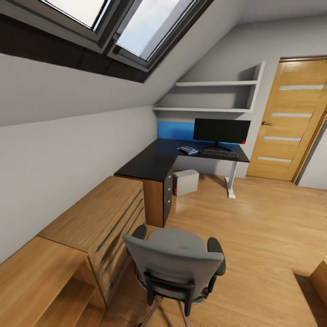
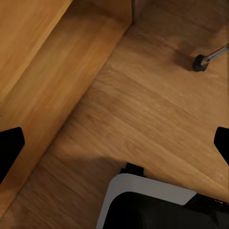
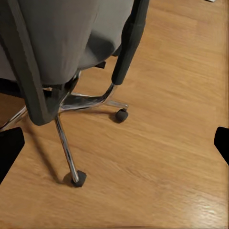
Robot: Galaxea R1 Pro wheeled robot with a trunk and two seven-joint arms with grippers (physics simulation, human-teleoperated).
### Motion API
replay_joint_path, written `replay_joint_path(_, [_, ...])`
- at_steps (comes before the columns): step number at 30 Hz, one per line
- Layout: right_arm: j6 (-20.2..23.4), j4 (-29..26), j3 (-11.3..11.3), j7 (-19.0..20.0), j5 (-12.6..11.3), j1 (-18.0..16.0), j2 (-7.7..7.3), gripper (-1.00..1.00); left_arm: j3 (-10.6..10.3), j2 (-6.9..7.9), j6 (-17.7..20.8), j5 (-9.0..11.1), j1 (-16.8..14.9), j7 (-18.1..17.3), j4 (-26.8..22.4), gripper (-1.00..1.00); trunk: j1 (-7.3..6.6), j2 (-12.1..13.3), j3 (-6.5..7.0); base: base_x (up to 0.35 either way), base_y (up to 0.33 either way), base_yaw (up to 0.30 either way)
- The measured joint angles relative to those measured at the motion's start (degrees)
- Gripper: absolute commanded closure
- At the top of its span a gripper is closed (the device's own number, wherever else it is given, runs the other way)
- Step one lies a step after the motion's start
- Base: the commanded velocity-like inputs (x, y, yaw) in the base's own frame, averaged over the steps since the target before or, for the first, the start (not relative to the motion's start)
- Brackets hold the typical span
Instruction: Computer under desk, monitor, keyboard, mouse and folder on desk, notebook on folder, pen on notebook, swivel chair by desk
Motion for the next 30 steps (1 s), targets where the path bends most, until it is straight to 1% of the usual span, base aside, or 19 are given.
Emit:
replay_joint_path(4, [0.00,0.01,0.00,0.00,0.00,0.00,0.00,-1.00,-0.01,0.00,0.00,0.00,0.00,0.01,-0.01,-1.00,0.00,0.00,-0.21,0.000,0.262,-0.247])
replay_joint_path(7, [-0.02,0.00,0.00,0.00,0.00,0.00,-0.01,-1.00,-0.01,0.00,0.00,0.00,0.00,0.00,0.00,-1.00,0.00,0.00,-0.37,0.000,0.139,-0.247])
replay_joint_path(18, [-0.03,0.00,0.00,0.00,0.00,0.00,0.00,-1.00,-0.01,0.00,0.00,0.00,0.00,0.00,0.02,-1.00,0.00,0.00,-0.94,-0.005,0.025,-0.247])
replay_joint_path(30, [0.05,0.00,-0.01,-0.07,-0.07,-0.01,0.00,-1.00,-0.01,0.00,0.00,0.00,0.00,-0.03,0.03,-1.00,0.01,0.00,-1.68,-0.099,0.071,-0.223])
